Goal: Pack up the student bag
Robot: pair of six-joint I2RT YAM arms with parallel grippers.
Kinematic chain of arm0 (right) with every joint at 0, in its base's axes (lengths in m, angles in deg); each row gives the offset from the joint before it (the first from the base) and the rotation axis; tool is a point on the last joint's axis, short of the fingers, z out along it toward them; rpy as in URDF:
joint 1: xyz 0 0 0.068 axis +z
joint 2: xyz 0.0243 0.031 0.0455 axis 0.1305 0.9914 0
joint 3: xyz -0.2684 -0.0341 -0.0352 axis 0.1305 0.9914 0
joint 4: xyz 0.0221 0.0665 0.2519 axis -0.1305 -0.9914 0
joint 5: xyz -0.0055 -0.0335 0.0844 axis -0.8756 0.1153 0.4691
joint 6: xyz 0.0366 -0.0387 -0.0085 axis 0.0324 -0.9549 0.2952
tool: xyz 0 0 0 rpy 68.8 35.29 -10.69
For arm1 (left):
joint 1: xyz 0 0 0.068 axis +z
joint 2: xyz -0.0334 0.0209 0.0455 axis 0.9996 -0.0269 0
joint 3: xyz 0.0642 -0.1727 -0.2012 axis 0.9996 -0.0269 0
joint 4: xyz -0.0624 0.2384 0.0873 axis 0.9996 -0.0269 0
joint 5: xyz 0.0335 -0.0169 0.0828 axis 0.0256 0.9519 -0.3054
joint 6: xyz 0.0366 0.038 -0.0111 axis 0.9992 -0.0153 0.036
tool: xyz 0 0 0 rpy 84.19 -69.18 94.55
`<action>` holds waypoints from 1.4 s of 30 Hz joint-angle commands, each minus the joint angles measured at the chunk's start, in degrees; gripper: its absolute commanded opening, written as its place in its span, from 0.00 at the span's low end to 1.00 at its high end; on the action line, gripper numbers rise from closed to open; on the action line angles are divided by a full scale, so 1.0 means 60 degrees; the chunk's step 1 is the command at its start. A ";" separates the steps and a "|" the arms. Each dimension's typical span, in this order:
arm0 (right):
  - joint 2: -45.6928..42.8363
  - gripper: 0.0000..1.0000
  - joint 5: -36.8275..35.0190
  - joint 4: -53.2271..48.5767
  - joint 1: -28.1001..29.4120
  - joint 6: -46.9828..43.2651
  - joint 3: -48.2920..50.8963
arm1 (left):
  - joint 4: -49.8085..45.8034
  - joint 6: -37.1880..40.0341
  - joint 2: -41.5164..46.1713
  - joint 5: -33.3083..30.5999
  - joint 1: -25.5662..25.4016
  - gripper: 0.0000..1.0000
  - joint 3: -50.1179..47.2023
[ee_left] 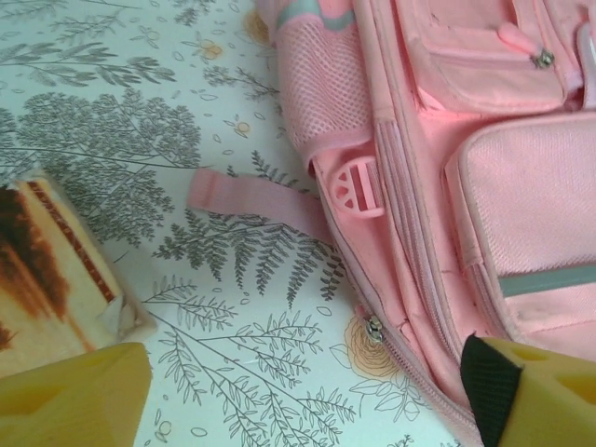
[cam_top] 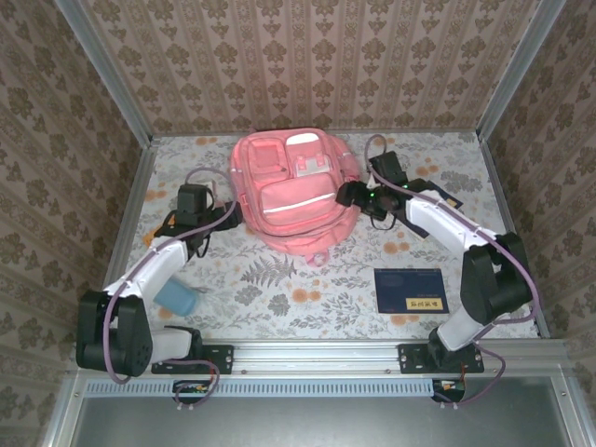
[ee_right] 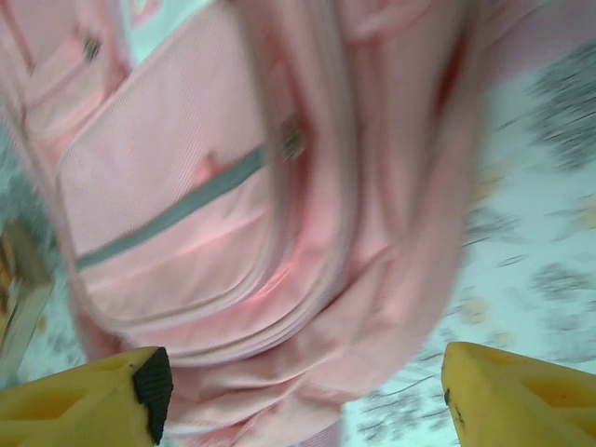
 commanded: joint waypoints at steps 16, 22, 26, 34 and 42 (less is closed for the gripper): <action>0.4566 0.79 -0.2741 -0.2448 -0.2699 -0.0497 -0.3872 | -0.2370 -0.0175 -0.0504 0.0855 0.0394 1.00 0.2564; 0.4650 0.79 -0.2435 -0.2509 -0.2658 -0.0262 -0.3377 | -0.2487 -0.0417 -0.0364 0.1505 0.0385 1.00 0.2549; 0.4376 0.79 -0.1905 -0.2412 -0.2529 -0.0123 -0.2617 | -0.2783 -0.0447 -0.0228 0.1727 0.0370 1.00 0.2541; 0.3406 0.78 -0.0319 -0.1814 -0.1490 0.0274 -0.0905 | -0.2357 -0.0685 0.0537 0.2005 0.0266 1.00 0.2075; 0.2006 0.76 0.0582 -0.1153 -0.0673 0.0476 0.0440 | -0.2262 -0.1107 0.0169 0.2247 -0.0550 1.00 0.2277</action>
